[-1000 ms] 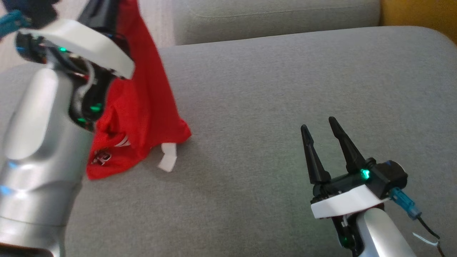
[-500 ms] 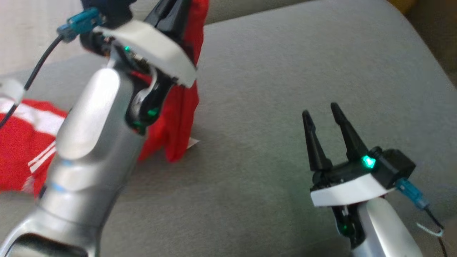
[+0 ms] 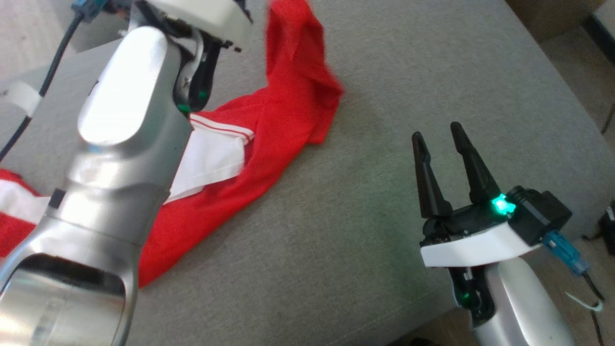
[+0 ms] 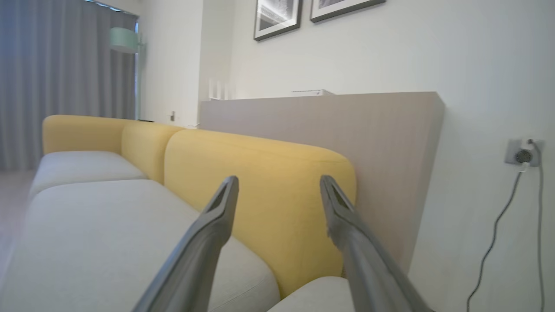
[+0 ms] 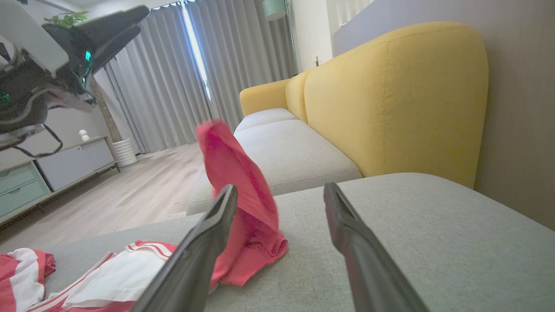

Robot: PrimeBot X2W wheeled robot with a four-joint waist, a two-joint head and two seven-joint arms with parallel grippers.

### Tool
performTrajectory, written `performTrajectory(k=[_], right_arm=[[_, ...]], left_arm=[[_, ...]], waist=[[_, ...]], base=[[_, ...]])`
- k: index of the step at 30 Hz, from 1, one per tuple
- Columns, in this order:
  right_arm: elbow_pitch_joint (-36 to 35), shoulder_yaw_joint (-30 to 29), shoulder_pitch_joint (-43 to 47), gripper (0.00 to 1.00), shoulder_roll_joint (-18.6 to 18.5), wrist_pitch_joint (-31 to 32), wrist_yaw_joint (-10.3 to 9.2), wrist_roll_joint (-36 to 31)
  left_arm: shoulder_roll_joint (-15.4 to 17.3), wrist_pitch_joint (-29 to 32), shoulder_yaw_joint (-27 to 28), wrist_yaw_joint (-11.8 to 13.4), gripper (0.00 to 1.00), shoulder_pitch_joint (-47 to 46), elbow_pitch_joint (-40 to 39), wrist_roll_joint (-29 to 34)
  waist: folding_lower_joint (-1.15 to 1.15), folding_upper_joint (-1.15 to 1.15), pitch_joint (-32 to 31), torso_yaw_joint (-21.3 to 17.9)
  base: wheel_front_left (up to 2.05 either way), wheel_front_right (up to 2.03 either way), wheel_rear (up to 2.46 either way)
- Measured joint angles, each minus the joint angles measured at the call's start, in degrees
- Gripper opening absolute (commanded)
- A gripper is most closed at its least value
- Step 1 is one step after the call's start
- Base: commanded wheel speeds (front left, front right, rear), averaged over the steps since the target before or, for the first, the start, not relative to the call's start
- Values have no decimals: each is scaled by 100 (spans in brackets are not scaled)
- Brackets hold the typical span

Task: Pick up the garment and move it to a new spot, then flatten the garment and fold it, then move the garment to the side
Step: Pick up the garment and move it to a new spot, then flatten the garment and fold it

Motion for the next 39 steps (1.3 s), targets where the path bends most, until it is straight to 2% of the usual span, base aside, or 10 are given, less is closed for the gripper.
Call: performTrajectory(k=[6, 12, 17, 22, 27, 32, 39], right_arm=[[-3, -146, 4, 100, 1, 0, 0, -74], [20, -400, 19, 100, 2, -1, 0, -371], [51, -591, 126, 100, 1, -2, 0, -686], [83, -649, 427, 100, 2, -9, 0, -921], [96, -769, 615, 100, 3, -9, 0, -970], [141, -775, 872, 100, 4, -9, 0, -969], [197, -777, 949, 100, 5, -9, 0, -970]], left_arm=[[129, -489, 79, -135, 100, 93, 626, -15], [542, -877, 202, -235, 100, 743, 667, -46], [756, -953, 270, -278, 100, 1784, 194, -37], [856, -958, 539, -212, 100, 3059, -734, 102], [723, -961, 856, -51, 100, 4361, -1481, 236], [371, -961, 1154, 78, 100, 5406, -1841, 434], [48, -961, 1422, -49, 100, 5759, -2026, 767]], waist=[[-1, 0, -53, 345], [-1, 0, -229, 860], [-2, 0, -471, 1364], [-3, 0, -751, 1826], [-3, 0, -1036, 2146], [-3, 0, -1246, 2307], [-2, 0, -1295, 2376]], base=[[0, 0, 0], [0, 0, 0], [0, 0, 0], [0, 0, 0], [0, 0, 0], [0, 0, 0], [0, 0, 0]])
